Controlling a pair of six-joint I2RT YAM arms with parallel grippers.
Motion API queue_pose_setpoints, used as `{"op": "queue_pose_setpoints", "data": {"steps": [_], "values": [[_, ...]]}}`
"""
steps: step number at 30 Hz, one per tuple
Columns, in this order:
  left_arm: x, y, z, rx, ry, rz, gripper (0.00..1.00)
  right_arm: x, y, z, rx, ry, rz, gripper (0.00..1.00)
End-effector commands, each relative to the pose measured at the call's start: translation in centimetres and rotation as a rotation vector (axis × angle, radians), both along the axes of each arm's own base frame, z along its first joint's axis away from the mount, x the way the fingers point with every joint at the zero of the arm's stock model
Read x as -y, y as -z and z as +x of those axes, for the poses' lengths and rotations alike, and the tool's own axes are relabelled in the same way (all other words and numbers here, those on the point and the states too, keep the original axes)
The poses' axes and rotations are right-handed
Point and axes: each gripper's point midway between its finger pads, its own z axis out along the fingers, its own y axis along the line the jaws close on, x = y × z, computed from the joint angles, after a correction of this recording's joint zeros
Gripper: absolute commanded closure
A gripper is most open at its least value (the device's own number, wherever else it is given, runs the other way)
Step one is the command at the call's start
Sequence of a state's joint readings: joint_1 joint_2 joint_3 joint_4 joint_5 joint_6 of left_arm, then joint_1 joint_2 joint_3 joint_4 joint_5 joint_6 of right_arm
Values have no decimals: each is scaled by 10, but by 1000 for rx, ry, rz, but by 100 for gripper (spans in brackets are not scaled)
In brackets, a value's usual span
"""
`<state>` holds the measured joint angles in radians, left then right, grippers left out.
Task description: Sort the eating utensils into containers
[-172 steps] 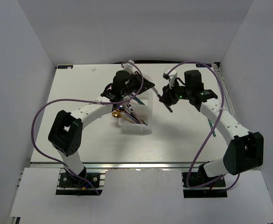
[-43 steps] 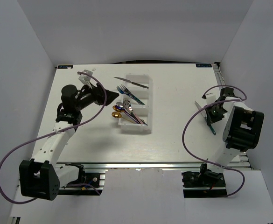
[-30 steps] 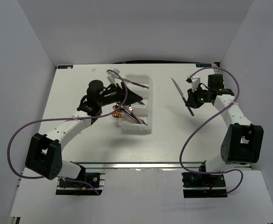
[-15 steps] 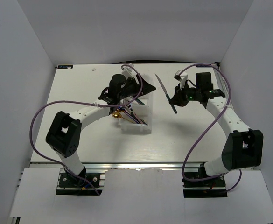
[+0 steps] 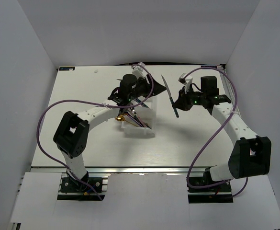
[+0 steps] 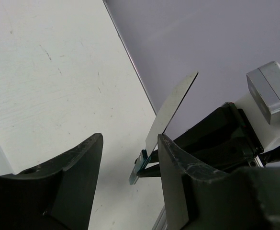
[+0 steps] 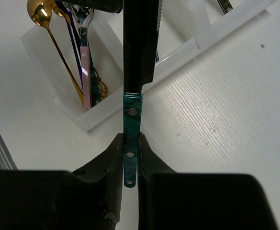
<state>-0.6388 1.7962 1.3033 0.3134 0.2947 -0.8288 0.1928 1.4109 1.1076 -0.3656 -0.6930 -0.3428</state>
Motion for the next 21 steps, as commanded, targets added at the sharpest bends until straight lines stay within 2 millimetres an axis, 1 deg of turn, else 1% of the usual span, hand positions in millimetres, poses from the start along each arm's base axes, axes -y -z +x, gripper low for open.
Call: {"op": "queue_pose_setpoints", "data": {"steps": [1,4,6,9,17,21], "values": [[2,-27,-5,53,0,-32,40,-7,-20,-2,75,-21,36,100],[1,-31,-6,63,2,-35,41,-1,-16,3,77,22,11,100],[1,-34,-9,67,12,-37,46,0,-15,6,75,30,5,100],[2,-36,-14,70,35,-40,50,0,-15,7,76,39,4,100],[5,-37,-23,75,67,-40,50,1,-10,7,66,43,-5,100],[8,-36,-20,87,65,-32,50,1,-8,5,59,34,-6,100]]}}
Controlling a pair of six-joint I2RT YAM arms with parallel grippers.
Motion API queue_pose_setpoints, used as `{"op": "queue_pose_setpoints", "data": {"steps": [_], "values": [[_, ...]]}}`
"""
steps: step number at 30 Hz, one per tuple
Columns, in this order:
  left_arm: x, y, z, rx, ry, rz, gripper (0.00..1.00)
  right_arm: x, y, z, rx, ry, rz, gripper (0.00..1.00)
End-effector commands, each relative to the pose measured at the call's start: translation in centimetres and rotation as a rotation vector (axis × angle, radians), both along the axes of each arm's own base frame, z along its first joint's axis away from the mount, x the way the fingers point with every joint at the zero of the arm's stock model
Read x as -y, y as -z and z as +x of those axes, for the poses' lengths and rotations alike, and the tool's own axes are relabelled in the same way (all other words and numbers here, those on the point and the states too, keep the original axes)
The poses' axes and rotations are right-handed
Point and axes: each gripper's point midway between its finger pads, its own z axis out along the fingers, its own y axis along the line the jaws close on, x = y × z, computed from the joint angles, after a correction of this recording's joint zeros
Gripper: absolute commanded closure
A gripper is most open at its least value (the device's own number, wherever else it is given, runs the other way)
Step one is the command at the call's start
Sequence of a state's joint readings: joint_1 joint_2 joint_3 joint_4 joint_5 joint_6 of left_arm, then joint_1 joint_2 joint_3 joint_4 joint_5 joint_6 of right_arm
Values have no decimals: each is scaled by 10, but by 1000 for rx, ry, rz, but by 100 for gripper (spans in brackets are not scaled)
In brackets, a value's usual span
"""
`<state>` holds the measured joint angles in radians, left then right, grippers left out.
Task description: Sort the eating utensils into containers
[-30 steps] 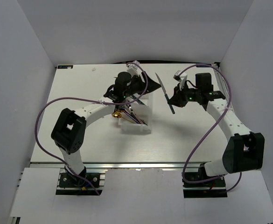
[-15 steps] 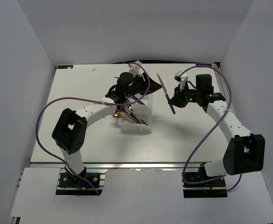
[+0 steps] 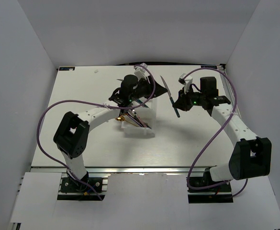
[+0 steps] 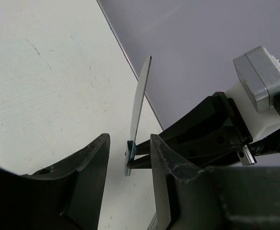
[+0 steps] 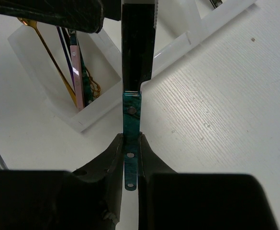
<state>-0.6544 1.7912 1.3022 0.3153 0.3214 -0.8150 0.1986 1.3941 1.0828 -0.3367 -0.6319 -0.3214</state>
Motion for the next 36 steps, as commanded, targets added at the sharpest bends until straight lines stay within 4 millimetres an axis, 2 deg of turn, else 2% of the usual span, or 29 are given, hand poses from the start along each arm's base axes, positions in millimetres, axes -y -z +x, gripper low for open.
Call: {"op": "queue_pose_setpoints", "data": {"steps": [1,7,12,20,24,25,28,30,31,32,33,34,35,36], "values": [[2,-31,-8,68,21,-31,50,-5,-12,1,50,-24,19,100],[9,-28,-5,71,33,-27,54,-9,-8,-4,37,-50,19,100],[11,-28,-3,87,31,-17,63,-11,-7,-6,42,-64,12,100],[12,-19,3,97,18,16,68,-14,-6,-9,71,-81,-16,100],[12,-16,4,102,16,30,81,-13,-7,-9,84,-76,-24,100],[11,-16,5,104,13,34,88,-13,-7,-9,86,-76,-24,100],[10,-16,5,111,10,42,100,-13,-7,-10,91,-82,-24,100],[9,-17,6,120,5,47,100,-14,-7,-11,88,-91,-26,100],[8,-20,7,130,-4,50,100,-13,-8,-12,97,-99,-31,95],[7,-20,8,139,-10,59,100,-14,-6,-13,90,-108,-32,79],[5,-21,9,141,-20,63,100,-14,-7,-15,95,-120,-28,70],[2,-21,10,149,-33,72,100,-14,-6,-15,100,-128,-34,46],[0,-21,12,149,-43,75,100,-14,-6,-16,103,-129,-35,31],[-3,-23,14,155,-52,77,100,-13,-5,-16,105,-130,-38,11]]}}
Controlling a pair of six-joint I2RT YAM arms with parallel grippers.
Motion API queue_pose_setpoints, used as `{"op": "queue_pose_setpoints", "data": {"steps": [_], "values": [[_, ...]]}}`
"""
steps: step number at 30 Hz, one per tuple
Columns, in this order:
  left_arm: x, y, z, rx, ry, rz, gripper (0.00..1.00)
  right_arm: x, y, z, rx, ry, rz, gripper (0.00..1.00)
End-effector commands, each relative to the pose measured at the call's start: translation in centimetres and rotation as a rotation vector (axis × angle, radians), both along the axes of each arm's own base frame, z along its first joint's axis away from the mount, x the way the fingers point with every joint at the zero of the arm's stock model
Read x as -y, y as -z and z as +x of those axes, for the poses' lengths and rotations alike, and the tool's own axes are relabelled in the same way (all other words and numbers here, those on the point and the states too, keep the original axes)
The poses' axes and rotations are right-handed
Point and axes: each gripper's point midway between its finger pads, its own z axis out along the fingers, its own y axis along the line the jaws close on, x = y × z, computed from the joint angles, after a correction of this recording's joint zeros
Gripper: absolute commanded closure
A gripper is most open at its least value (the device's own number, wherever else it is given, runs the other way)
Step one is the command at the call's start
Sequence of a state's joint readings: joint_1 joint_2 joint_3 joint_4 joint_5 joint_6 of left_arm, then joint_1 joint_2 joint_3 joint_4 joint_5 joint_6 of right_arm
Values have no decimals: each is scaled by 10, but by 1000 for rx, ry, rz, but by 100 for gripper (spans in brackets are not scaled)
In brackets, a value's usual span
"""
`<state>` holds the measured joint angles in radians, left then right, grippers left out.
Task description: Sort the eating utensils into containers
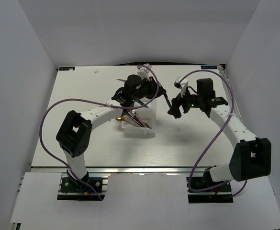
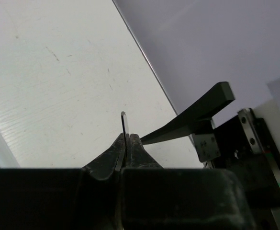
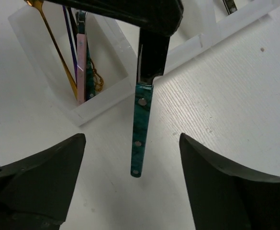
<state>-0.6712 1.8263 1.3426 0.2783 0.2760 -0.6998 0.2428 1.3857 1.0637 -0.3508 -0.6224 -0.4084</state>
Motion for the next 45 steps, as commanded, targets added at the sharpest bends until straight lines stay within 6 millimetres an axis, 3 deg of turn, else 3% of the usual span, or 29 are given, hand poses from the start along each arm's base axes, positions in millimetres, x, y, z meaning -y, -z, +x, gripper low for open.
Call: {"op": "queue_pose_setpoints", "data": {"steps": [1,6,10,13,14,19,26,29,39,43,45], "values": [[-12,-36,7,86,-47,-8,100,-3,-13,-6,65,-50,9,11],[-36,-38,28,91,-118,14,100,3,-21,-5,86,-39,20,11],[-66,-35,52,85,-193,21,100,24,-35,-2,130,-10,53,11],[-95,-33,80,58,-269,-5,100,37,-41,-4,149,-3,95,11],[-107,-42,94,72,-303,-18,100,37,-42,-7,150,-14,105,11],[-132,-54,138,99,-408,-46,100,38,-38,-8,139,-24,110,11],[-144,-53,190,165,-521,-16,100,38,-32,-8,128,-26,104,11],[-143,-32,203,160,-533,20,100,40,-33,-6,135,-20,100,11],[-143,-5,217,179,-533,99,100,44,-29,-5,127,-10,97,11],[-137,10,212,155,-491,110,100,46,-28,-3,129,-1,96,11],[-135,17,208,142,-467,116,94,47,-28,-3,128,2,95,11]]}}
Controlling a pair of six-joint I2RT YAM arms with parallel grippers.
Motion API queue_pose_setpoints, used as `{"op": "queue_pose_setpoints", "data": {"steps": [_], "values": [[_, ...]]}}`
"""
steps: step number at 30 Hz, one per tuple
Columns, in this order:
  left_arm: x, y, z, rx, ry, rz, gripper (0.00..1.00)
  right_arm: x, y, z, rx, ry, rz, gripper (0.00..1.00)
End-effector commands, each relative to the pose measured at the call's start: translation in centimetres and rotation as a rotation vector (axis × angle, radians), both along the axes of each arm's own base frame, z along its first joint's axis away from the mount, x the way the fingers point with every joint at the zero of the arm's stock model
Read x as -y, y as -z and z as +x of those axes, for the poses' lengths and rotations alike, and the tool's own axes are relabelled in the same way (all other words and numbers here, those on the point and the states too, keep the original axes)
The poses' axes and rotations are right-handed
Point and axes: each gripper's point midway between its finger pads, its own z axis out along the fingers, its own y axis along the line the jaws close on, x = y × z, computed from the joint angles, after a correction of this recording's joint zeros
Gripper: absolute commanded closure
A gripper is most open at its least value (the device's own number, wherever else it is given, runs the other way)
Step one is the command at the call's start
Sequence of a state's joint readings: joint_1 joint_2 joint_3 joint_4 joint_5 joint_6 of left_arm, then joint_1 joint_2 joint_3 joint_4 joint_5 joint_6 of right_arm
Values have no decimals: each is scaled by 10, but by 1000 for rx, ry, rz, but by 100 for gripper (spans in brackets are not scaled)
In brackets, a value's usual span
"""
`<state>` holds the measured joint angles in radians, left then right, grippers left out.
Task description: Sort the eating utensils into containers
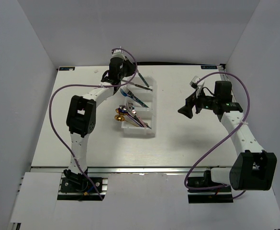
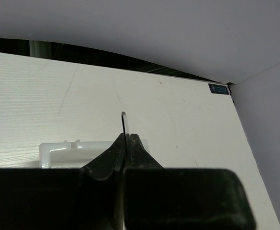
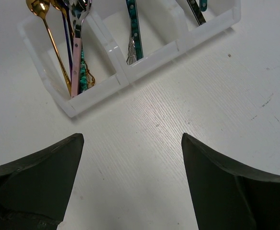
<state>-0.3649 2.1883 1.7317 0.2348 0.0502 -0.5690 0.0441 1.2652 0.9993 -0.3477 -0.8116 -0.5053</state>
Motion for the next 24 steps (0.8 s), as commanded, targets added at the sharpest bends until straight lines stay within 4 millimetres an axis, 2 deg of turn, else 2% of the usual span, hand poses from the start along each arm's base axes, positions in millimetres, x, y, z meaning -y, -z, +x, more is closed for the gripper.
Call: {"op": "queue_pose_setpoints", "data": {"steps": [1,3,6,9,10,11,13,14,16,19,20,21,24], "values": [[9,-25,-6,48,50,-20,85,1,1,2,8,-6,7,11],[9,-23,-9,29,60,-21,75,3,2,3,8,0,6,11],[10,-19,-14,13,75,-16,67,6,2,4,11,10,4,11],[7,-28,-20,16,79,-20,58,9,3,6,13,21,4,11],[6,-39,-22,28,80,-23,55,9,2,5,15,20,5,11],[3,-39,-25,15,76,-12,46,9,2,5,18,22,5,11],[-4,-48,-26,23,60,4,37,19,2,9,20,51,5,11],[-9,-59,-30,27,51,14,28,20,2,10,21,55,4,11],[-25,-80,-35,58,5,47,22,24,1,11,23,67,6,11],[-48,-92,-42,79,-52,102,17,30,1,12,26,86,10,11],[-61,-110,-47,112,-92,123,15,32,1,13,25,92,12,11],[-73,-108,-49,108,-133,154,14,35,1,14,32,104,13,11],[-96,-134,-64,152,-173,183,12,42,0,17,33,145,19,11]]}}
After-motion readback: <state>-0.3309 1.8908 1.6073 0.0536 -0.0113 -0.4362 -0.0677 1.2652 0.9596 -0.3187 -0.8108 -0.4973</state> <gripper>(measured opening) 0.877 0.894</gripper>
